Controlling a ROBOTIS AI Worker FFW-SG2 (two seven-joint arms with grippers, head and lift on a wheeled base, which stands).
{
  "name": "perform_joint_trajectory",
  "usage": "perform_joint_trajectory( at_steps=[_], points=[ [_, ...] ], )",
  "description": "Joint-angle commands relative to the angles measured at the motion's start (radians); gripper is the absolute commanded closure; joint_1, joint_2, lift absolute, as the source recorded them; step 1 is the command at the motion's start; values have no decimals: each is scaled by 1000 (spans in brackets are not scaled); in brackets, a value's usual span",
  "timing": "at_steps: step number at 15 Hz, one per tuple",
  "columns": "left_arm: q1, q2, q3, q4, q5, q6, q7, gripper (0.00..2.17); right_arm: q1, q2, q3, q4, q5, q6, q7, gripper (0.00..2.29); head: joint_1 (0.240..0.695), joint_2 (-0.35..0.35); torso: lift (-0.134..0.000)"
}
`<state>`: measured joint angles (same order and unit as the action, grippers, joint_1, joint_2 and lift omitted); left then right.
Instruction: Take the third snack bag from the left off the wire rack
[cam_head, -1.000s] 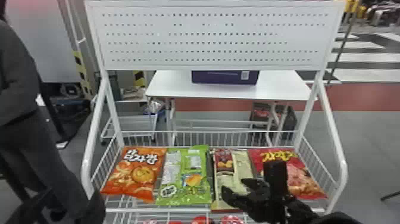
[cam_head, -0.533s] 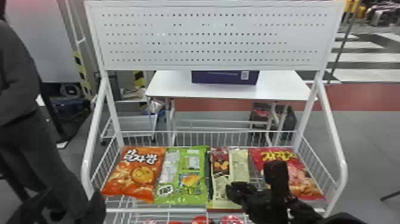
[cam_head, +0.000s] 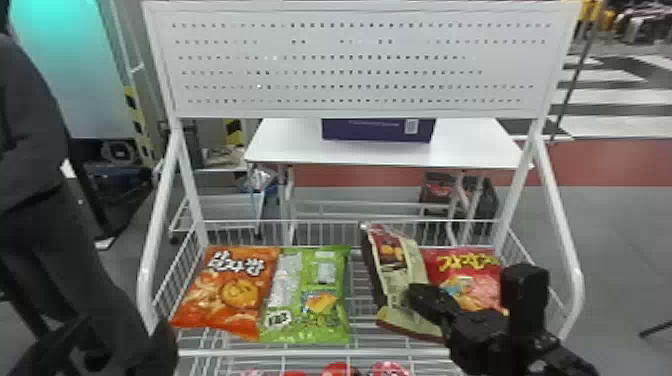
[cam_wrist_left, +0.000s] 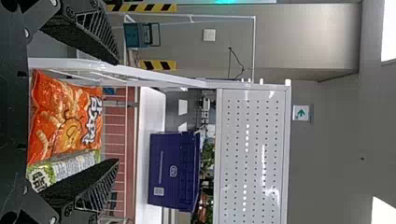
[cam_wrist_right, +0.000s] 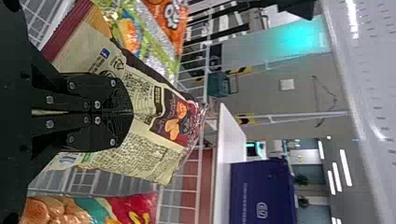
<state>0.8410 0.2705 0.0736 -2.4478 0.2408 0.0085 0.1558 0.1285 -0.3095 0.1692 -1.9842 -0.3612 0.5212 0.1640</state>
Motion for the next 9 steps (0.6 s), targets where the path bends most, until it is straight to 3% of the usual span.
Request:
perform_joint_trajectory(
  at_steps=[1, 4, 7, 9],
  points=[
    [4, 1, 0, -7, 0, -3, 1, 151, 115, -31, -68, -150, -24, -74, 0, 2243, 499, 0, 0],
    [7, 1, -2, -13, 0, -3, -1, 151, 329, -65, -204, -272, -78, -230, 20, 2240, 499, 0, 0],
    [7, -2, -2, -13, 0, -3, -1, 151, 530, -68, -326, -309, -117, -451, 34, 2240, 499, 0, 0],
    [7, -2, -2, -13, -1, -3, -1, 151, 638, -66, -405, -340, -130, -519, 34, 2243, 499, 0, 0]
  ],
)
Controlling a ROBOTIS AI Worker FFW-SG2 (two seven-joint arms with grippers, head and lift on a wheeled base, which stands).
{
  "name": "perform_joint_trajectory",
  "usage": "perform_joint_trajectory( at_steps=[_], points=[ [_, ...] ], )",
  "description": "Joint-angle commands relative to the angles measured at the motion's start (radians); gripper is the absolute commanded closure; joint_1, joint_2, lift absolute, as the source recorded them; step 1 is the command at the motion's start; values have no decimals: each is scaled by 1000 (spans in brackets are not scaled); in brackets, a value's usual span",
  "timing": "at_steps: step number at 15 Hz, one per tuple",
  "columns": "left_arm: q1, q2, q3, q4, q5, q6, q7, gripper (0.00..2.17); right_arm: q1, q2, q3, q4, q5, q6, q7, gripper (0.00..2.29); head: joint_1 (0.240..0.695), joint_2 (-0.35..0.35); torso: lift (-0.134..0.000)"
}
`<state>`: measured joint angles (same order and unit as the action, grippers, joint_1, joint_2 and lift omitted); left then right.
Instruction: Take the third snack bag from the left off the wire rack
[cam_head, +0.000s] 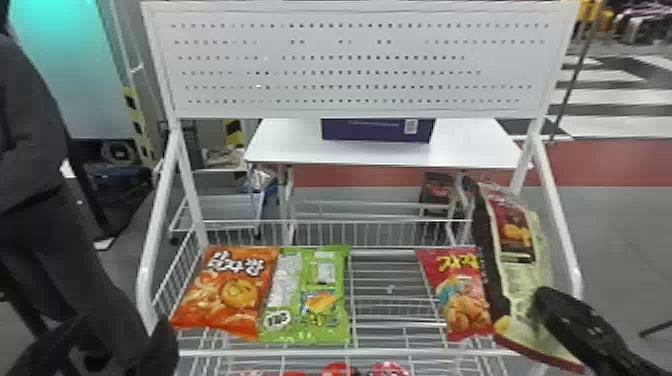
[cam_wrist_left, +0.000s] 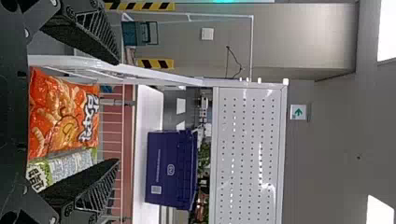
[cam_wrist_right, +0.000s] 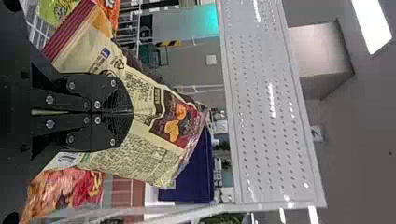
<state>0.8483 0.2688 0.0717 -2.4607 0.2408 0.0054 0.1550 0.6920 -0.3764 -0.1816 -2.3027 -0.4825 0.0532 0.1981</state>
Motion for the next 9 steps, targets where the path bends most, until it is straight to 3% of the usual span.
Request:
perform_joint_trajectory(
  at_steps=[1, 9],
  points=[
    [-3, 1, 0, 2, 0, 0, 0, 151, 112, 1, -82, -32, -13, -69, 1, 2240, 499, 0, 0],
    [-11, 13, 2, 11, 3, 0, 1, 151, 187, 17, -150, -40, -30, -97, 3, 2243, 499, 0, 0]
  ],
)
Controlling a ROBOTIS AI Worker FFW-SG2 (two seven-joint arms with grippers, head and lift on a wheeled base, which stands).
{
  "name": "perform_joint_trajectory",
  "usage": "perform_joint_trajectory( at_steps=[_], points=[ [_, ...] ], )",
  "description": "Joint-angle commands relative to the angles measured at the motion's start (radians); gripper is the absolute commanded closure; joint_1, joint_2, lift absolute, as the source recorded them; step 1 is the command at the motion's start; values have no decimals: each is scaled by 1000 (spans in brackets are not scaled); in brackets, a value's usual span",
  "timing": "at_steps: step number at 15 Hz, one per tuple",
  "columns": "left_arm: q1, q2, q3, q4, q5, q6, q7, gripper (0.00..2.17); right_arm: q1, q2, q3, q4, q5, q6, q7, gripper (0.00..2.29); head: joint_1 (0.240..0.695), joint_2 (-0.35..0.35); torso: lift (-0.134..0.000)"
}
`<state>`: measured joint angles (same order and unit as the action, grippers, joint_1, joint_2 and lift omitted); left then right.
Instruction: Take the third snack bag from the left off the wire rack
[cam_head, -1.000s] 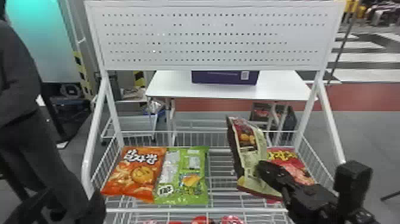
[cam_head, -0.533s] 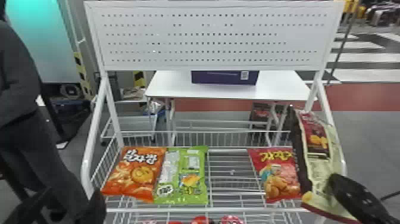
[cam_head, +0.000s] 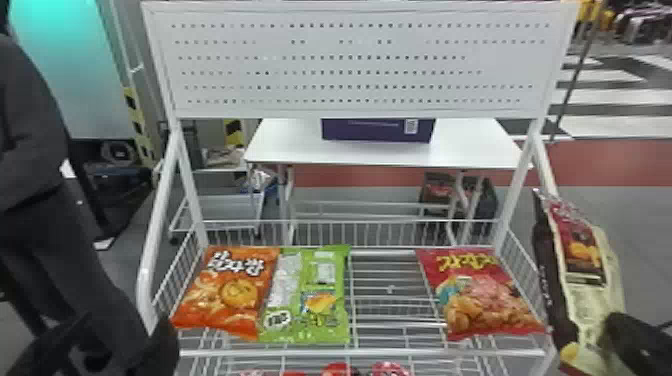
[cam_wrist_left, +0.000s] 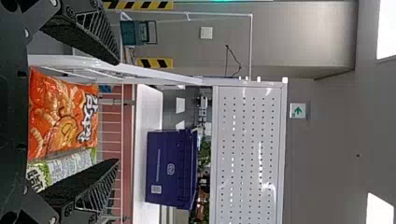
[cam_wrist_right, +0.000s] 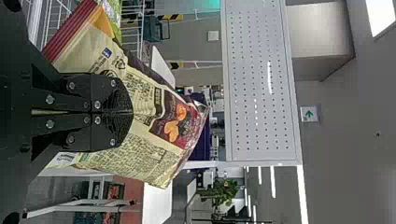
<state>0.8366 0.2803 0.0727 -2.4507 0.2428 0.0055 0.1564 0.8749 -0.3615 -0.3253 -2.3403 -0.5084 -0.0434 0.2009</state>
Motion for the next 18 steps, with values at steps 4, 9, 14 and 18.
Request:
perform_joint_trajectory(
  at_steps=[4, 9, 14, 18],
  points=[
    [1, 2, 1, -4, 0, 0, 0, 151, 7, 7, -6, -8, -4, -3, 0, 2243, 499, 0, 0],
    [2, -3, -1, -5, 0, -3, 2, 151, 7, 6, -4, -5, -4, -6, 2, 2243, 499, 0, 0],
    [4, -4, -1, -7, 0, -3, 2, 151, 7, 7, -1, -2, -4, -19, 12, 2243, 499, 0, 0],
    [6, -4, 1, -8, 0, -3, 3, 151, 7, 6, 0, -2, -4, -19, 12, 2243, 499, 0, 0]
  ],
)
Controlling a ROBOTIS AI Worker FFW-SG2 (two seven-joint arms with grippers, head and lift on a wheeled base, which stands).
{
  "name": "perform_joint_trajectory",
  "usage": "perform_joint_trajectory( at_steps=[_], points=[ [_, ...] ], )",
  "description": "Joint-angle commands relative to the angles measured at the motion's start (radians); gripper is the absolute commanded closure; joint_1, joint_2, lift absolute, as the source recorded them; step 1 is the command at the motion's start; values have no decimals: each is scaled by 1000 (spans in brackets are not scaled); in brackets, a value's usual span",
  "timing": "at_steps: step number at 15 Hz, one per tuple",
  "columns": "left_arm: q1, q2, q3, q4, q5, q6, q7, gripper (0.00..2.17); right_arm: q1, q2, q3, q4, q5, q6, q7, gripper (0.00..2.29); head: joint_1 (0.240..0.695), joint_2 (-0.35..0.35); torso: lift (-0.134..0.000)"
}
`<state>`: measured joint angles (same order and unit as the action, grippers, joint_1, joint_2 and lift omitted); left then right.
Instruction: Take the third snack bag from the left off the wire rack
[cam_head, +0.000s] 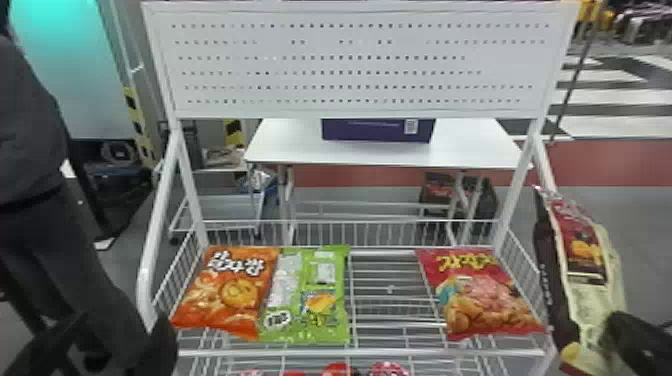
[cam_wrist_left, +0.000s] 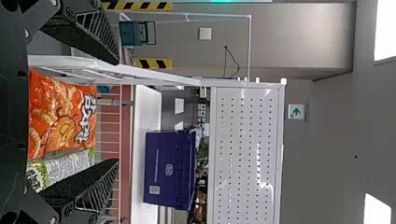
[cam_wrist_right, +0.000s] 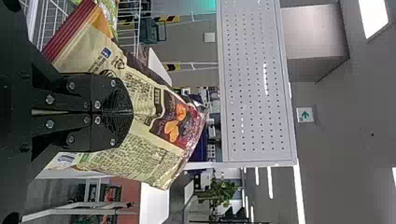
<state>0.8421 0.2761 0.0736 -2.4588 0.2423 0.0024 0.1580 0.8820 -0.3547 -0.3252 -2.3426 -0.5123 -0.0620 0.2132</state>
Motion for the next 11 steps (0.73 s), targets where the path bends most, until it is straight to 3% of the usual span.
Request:
perform_joint_trajectory(
  at_steps=[1, 11],
  points=[
    [0, 0, 0, 0, 0, -3, 3, 151, 0, -1, 0, 0, 0, 0, 3, 2243, 499, 0, 0],
    [6, 3, 5, -6, -1, -9, 5, 151, -3, -7, 2, 3, 0, 0, 5, 2243, 499, 0, 0]
  ],
)
